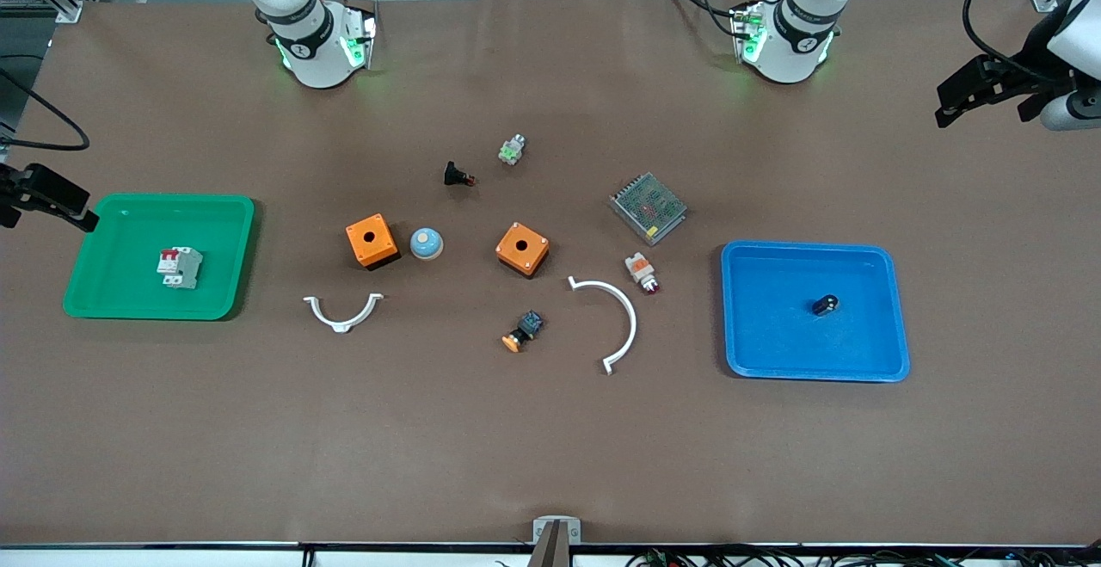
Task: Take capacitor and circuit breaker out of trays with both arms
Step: 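Move the left gripper over the blue tray while the right gripper reaches the green tray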
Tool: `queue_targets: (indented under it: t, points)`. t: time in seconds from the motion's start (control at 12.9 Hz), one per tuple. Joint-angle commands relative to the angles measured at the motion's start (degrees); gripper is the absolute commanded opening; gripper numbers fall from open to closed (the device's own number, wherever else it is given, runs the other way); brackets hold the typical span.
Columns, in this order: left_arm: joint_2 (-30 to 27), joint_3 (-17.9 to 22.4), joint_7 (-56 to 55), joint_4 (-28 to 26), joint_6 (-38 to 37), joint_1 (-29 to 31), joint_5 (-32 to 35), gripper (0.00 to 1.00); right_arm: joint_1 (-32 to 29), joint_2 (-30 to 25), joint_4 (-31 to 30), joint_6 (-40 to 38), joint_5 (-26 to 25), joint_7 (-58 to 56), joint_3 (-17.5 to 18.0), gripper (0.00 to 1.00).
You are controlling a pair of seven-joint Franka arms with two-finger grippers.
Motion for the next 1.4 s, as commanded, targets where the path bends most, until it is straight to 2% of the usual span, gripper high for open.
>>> queue_targets:
  t: [0.0,0.23,0.47,0.62,0.85,1.09,1.32]
  points:
    - [0.6,-0.3,1.1,1.4,-1.3,0.2,0.0,1.00,0.0,-0.1,0.5,-0.5,0.0,-0.1,-0.1,1.00]
    - [2.1,-0.2,1.2,1.6,-1.2,0.5,0.0,1.00,0.0,-0.1,0.6,-0.5,0.0,-0.1,-0.1,1.00]
    - [9.1,-0.1,1.4,5.2,-0.7,0.8,1.4,1.00,0.0,-0.1,0.2,-1.5,-0.5,-0.1,-0.2,1.00]
    - [11.8,-0.1,1.0,3.8,3.9,0.7,1.4,1.00,-1.7,1.1,-0.4,-6.0,-2.3,-0.1,-0.4,1.00]
    - [11.8,-0.2,0.1,-7.4,15.9,0.6,1.4,1.00,-6.3,4.8,-2.3,-5.7,-3.1,-0.8,-0.4,1.00]
    - [11.8,-0.2,0.2,-18.0,27.2,0.6,1.4,1.00,-10.5,9.9,-2.8,-2.2,-4.6,-7.6,-0.3,1.00]
    - [12.9,-0.2,0.3,-28.3,41.0,0.7,1.4,1.00,-13.9,11.7,-9.9,6.3,-4.6,-8.6,-0.3,1.00]
